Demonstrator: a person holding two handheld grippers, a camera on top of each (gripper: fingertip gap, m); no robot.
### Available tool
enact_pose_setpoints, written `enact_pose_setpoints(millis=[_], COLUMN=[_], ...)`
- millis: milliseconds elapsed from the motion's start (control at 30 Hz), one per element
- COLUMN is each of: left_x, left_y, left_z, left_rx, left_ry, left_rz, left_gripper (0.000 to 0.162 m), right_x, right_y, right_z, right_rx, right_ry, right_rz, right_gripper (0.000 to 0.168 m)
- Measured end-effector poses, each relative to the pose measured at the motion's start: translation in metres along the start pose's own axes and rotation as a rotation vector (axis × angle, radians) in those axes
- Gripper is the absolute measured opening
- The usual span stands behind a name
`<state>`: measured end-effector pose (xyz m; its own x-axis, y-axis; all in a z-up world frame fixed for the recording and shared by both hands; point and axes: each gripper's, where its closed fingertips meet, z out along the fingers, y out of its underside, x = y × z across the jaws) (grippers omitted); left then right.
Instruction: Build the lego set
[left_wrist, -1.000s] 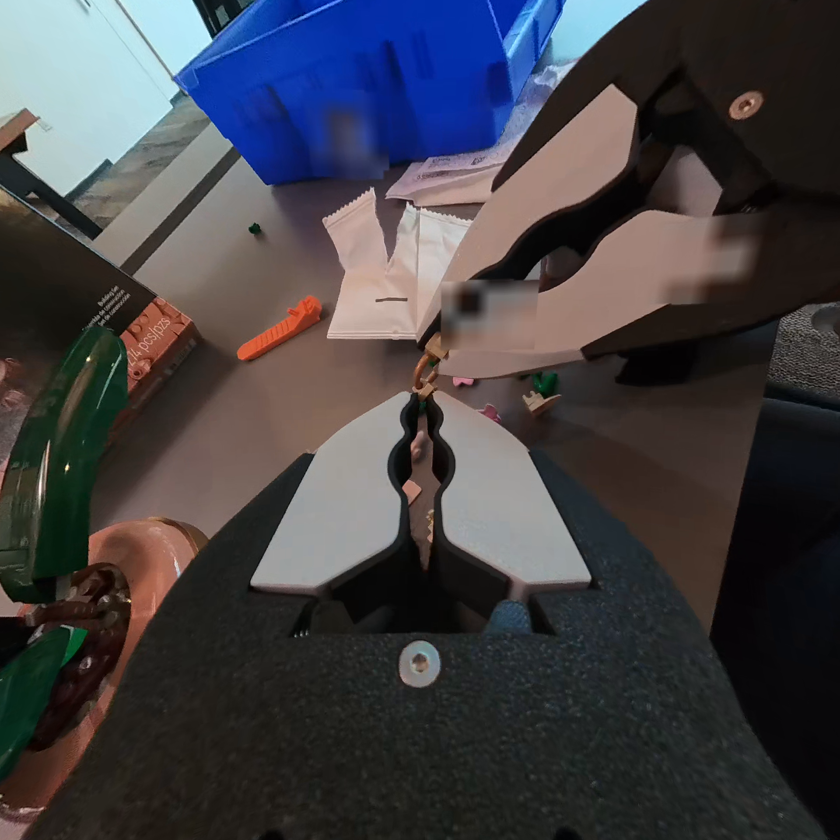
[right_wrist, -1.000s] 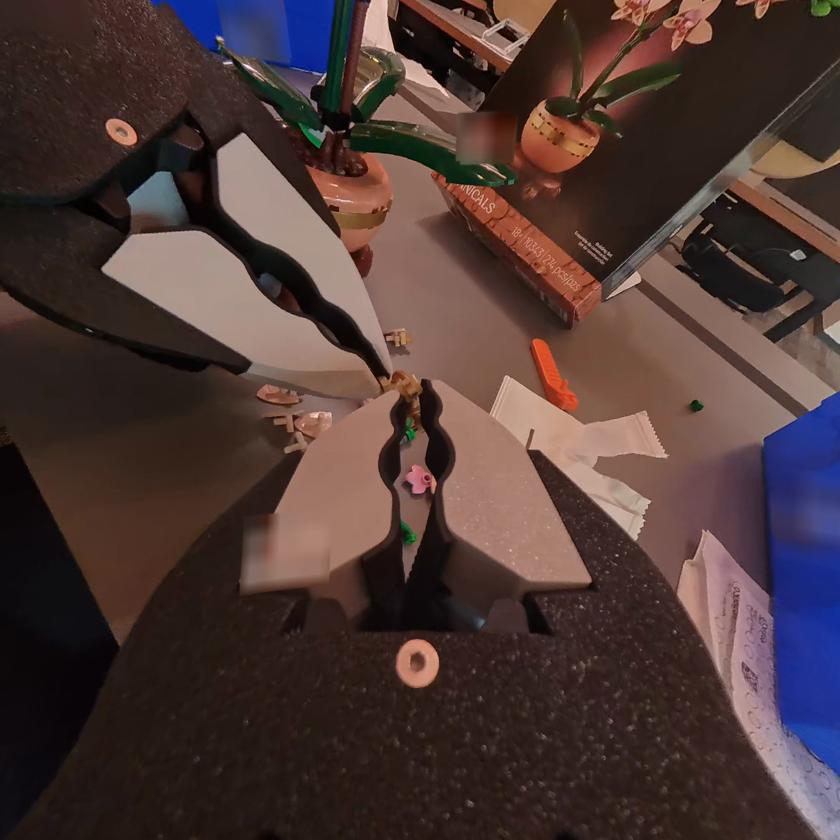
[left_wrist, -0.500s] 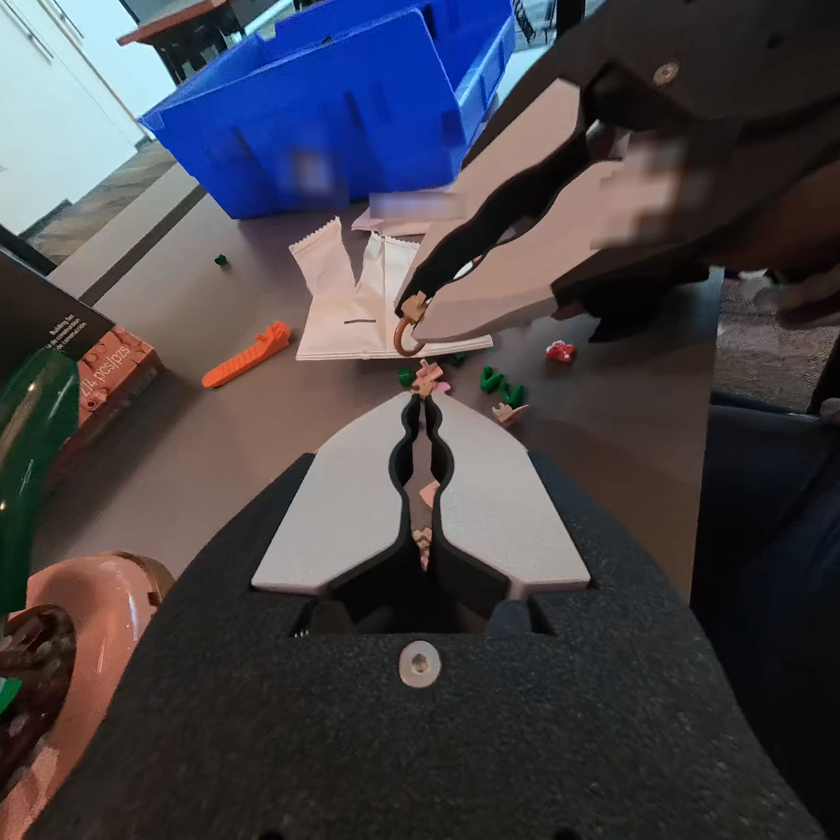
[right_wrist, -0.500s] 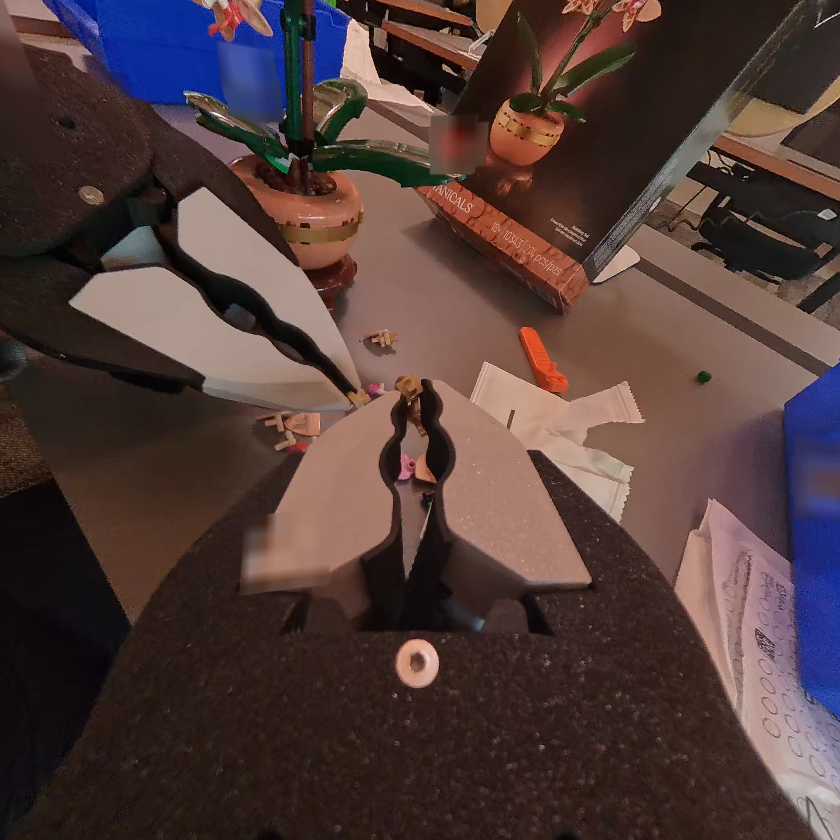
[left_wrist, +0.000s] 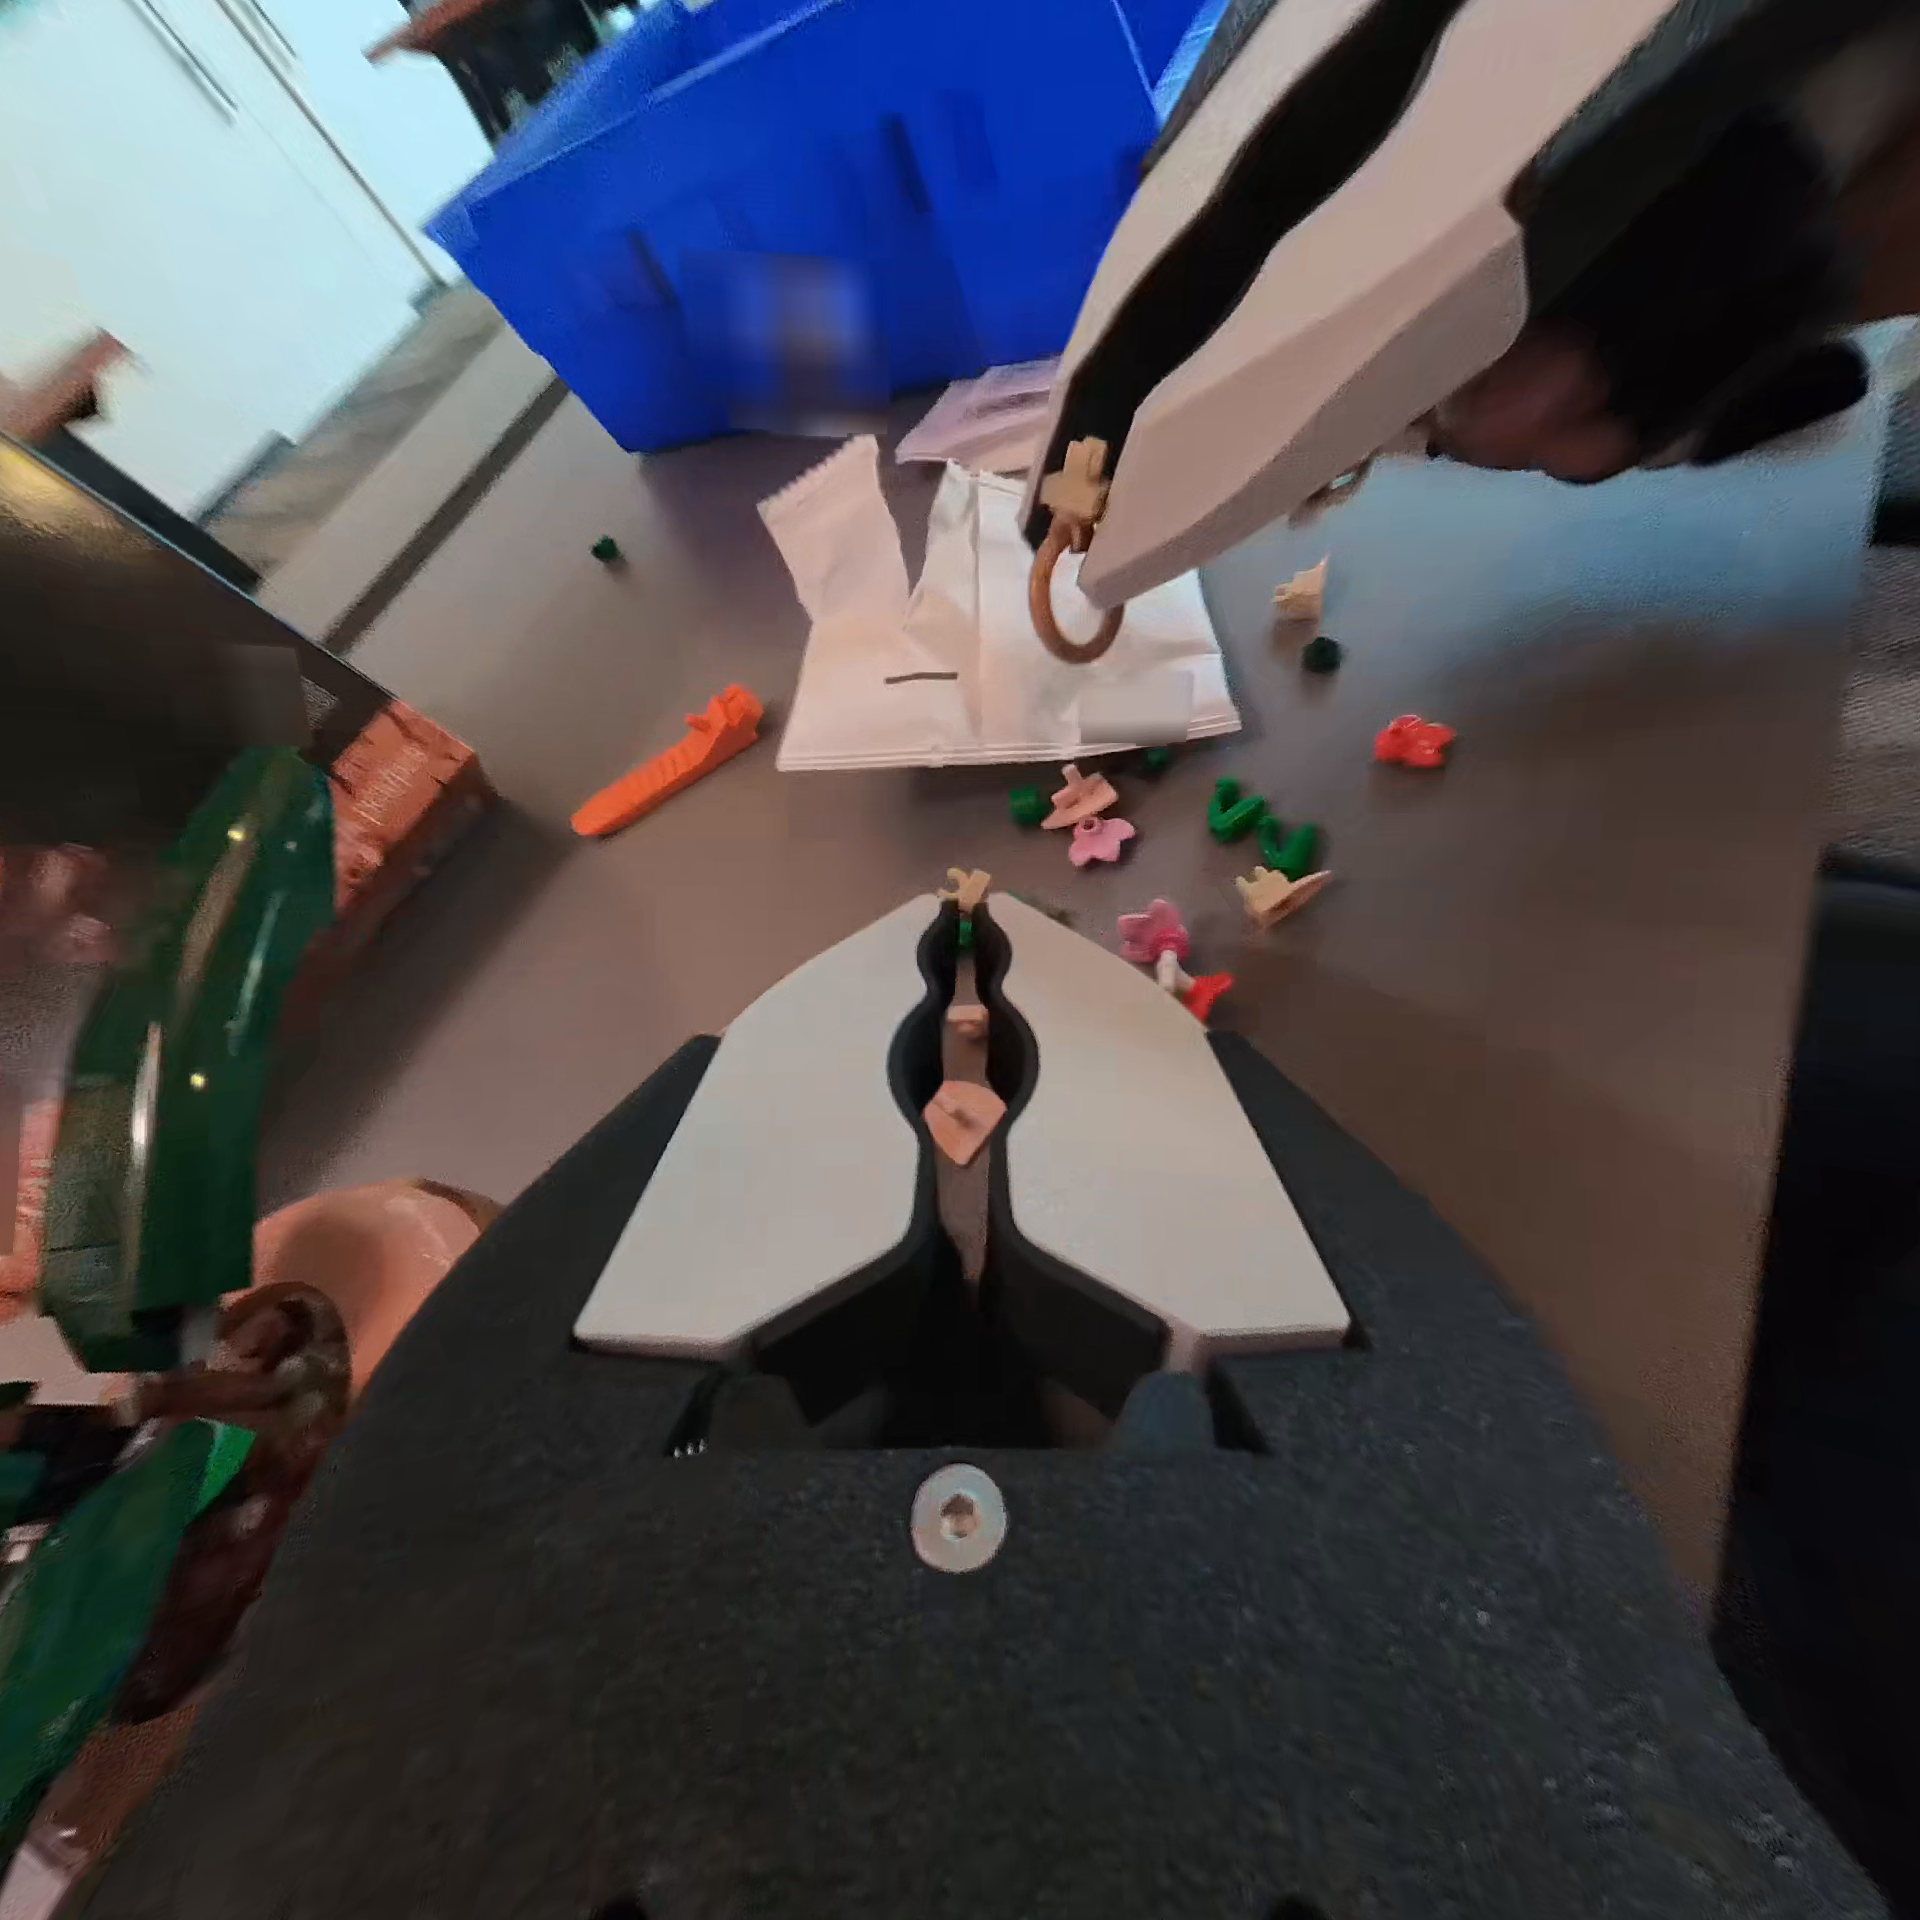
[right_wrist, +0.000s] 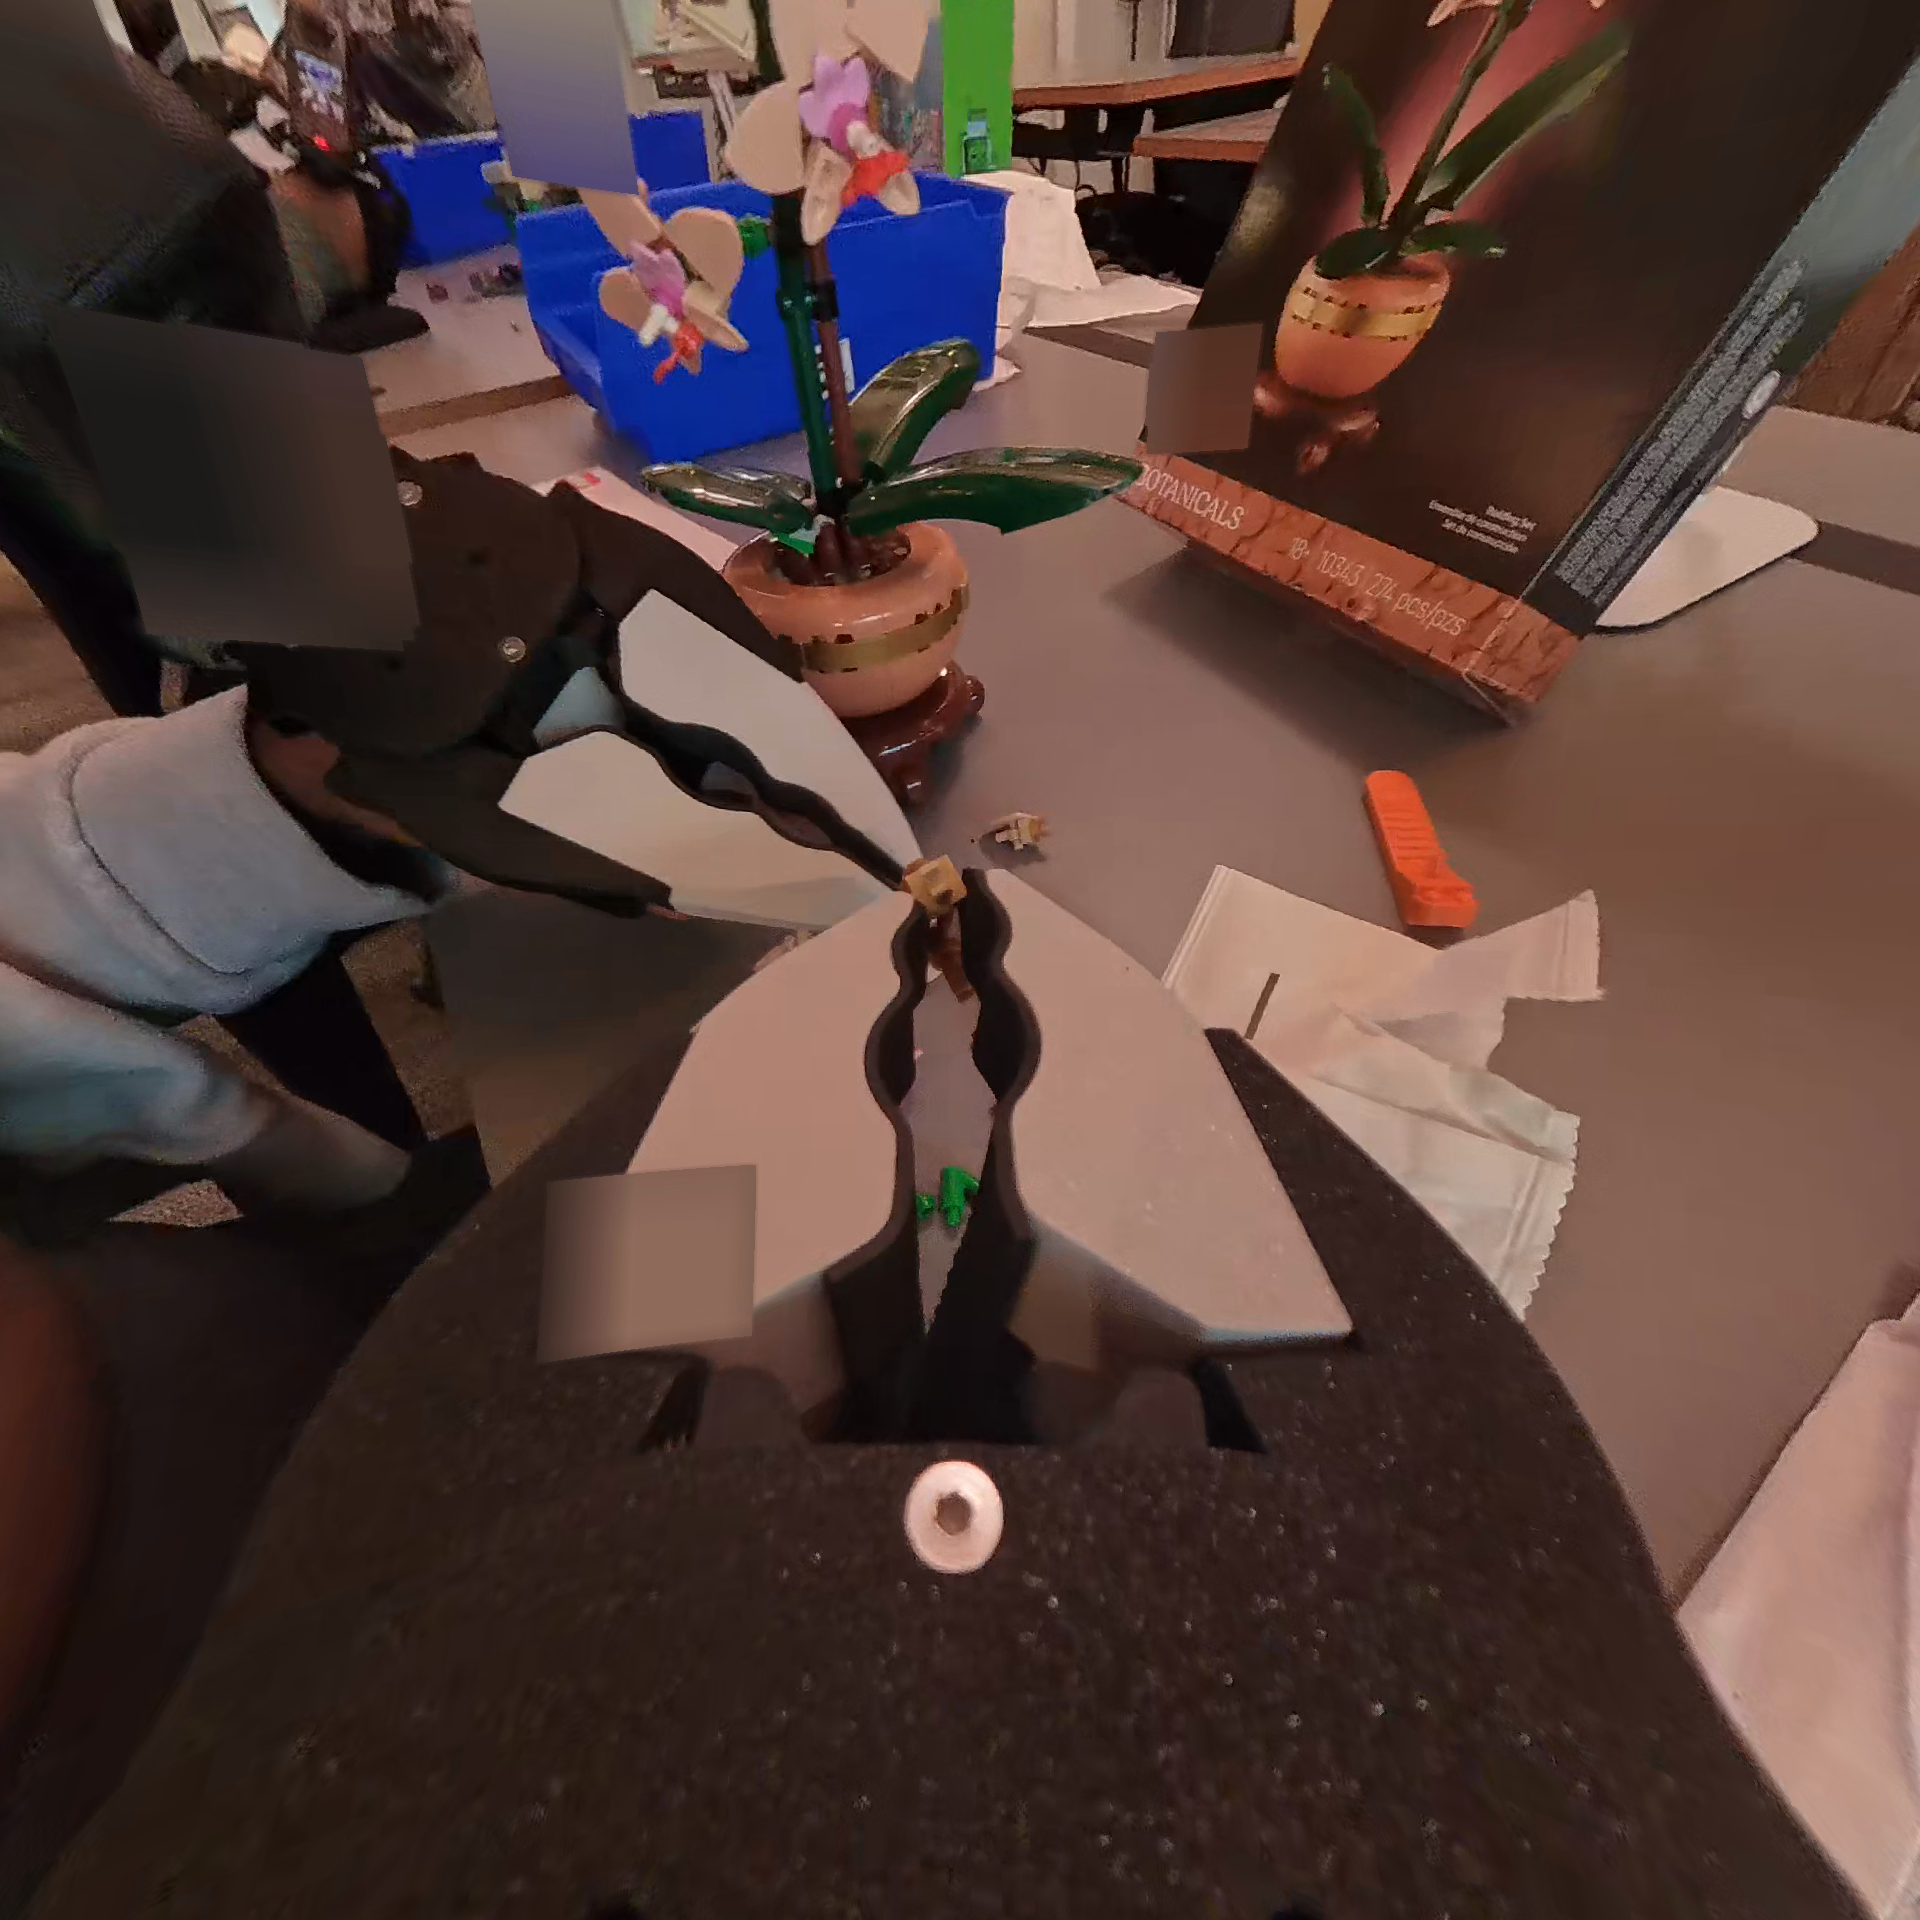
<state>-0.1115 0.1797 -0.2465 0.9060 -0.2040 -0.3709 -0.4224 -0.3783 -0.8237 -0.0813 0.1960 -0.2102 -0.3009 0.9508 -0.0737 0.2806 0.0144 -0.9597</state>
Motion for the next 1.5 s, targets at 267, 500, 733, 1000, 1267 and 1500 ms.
enact_pose_setpoints(millis=[267, 500, 733, 1000, 1267, 1500], left_x=[0.010, 0.013, 0.013, 0.026, 0.015, 0.014], left_y=[0.007, -0.028, -0.030, -0.051, -0.038, -0.033], left_z=[0.006, -0.006, -0.010, -0.028, -0.022, -0.017], left_rx=[-0.051, 0.164, 0.235, 0.386, 0.280, 0.209], left_ry=[-0.001, 0.033, 0.106, 0.319, 0.226, 0.152], left_rz=[0.132, 0.040, -0.085, -0.258, -0.249, -0.226], left_gripper=[0.029, 0.023, 0.013, 0.005, 0.002, 0.002], right_x=[-0.003, 0.011, -0.003, -0.031, -0.022, -0.012], right_y=[0.014, 0.030, 0.012, -0.008, -0.009, 0.002], right_z=[0.016, 0.023, 0.016, 0.002, -0.003, 0.007], right_rx=[-0.115, -0.263, -0.117, 0.052, 0.002, -0.165], right_ry=[0.035, 0.149, -0.003, -0.258, -0.116, 0.211], right_rz=[-0.114, -0.230, -0.049, 0.096, -0.163, -0.527], right_gripper=[0.006, 0.005, 0.006, 0.006, 0.007, 0.020])
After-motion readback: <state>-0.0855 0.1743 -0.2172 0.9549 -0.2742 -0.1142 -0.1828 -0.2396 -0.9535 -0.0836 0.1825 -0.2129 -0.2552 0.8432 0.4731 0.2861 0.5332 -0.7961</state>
